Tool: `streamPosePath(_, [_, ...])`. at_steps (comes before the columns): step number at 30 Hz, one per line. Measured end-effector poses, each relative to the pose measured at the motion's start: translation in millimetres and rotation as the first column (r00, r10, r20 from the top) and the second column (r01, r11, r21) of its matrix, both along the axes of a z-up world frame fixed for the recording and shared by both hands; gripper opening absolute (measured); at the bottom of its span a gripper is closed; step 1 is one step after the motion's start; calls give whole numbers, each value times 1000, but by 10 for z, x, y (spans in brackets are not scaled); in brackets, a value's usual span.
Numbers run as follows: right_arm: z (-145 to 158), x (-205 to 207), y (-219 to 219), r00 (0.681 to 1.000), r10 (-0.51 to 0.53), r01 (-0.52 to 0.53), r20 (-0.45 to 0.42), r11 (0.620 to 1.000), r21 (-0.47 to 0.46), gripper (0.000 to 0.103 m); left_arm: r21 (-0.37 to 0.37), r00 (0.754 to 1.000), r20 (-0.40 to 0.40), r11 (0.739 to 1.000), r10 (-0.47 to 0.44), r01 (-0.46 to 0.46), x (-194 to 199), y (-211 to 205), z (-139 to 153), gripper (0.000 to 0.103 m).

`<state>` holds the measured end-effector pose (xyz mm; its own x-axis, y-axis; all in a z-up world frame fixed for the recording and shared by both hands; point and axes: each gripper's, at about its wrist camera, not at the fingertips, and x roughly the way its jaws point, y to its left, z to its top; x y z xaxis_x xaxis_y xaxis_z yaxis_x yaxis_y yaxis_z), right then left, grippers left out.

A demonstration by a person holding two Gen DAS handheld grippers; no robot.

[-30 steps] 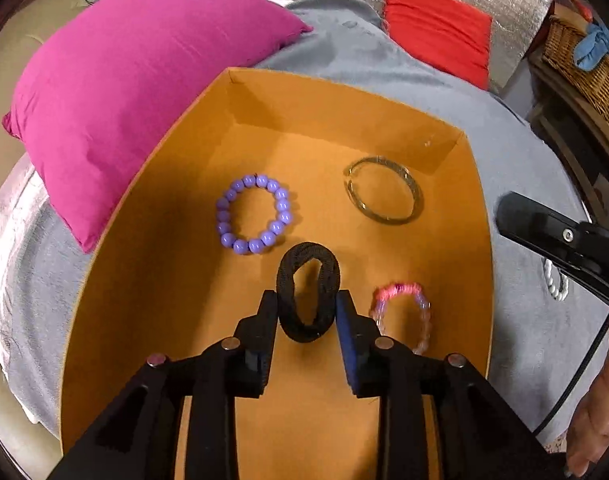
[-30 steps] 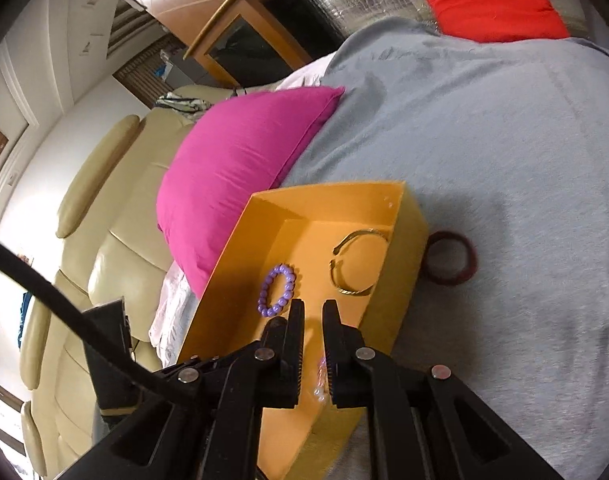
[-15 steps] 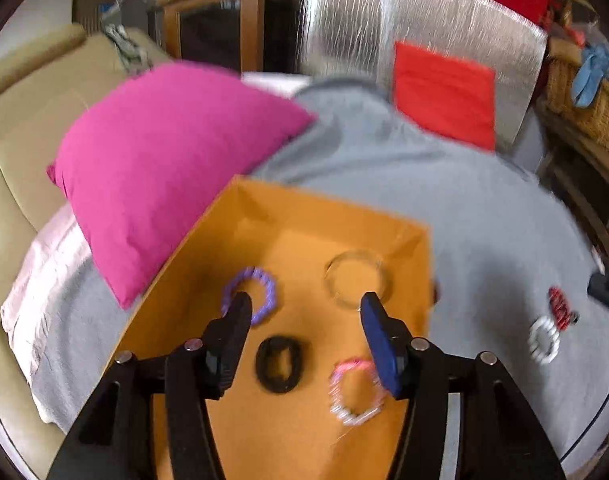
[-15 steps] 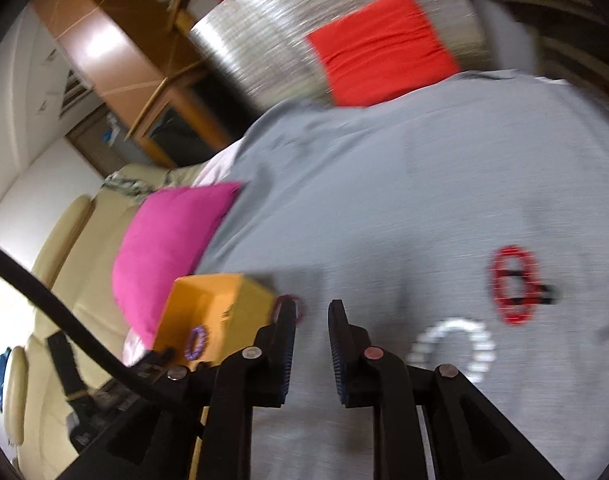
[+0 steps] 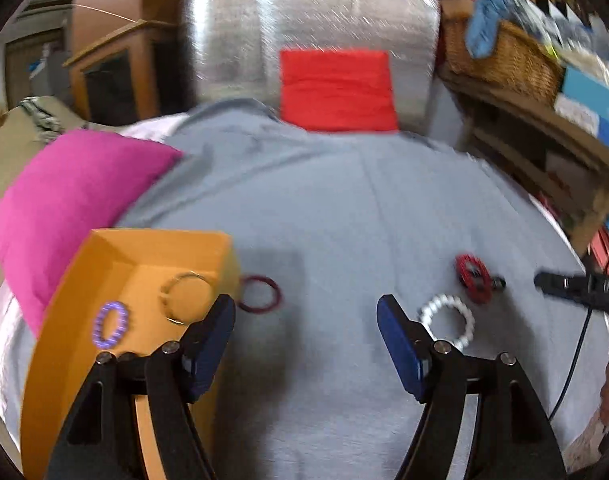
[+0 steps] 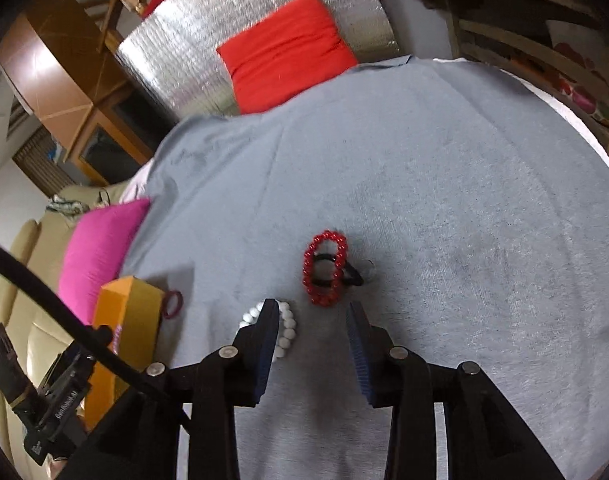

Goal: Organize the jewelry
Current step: 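Grasp the red bead bracelet with the right tool while the left tool moves to the white bead bracelet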

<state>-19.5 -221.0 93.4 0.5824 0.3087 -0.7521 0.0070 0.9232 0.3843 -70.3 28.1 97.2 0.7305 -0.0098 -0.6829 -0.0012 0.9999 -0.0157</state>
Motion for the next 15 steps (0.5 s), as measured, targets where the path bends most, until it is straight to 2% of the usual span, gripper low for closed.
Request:
streamPosePath(3, [-84,16,-122,1000,-14,14,-2,999,-41,38,17,998,-62,999,-32,33,74,-164,-174,74])
streamPosePath(5, [-190,51,-236,999,-25,24,-34,999,-29,38,-1,993,-100,998,-63,63,120,-245,-267,74])
streamPosePath(7, [-274,86,-333,997,-36,37,-62,999,11,38,-40,991,-110,996,-80,76,144,-293,-319,74])
streamPosePath(10, [-375,164,-415,994,-37,50,-103,991,128,38,-93,986,-113,989,-122,112,218,-400,-357,74])
streamPosePath(15, [-370,280,-399,995,-59,75,-83,977,198,38,-92,974,-138,982,-178,166,306,-651,-445,74])
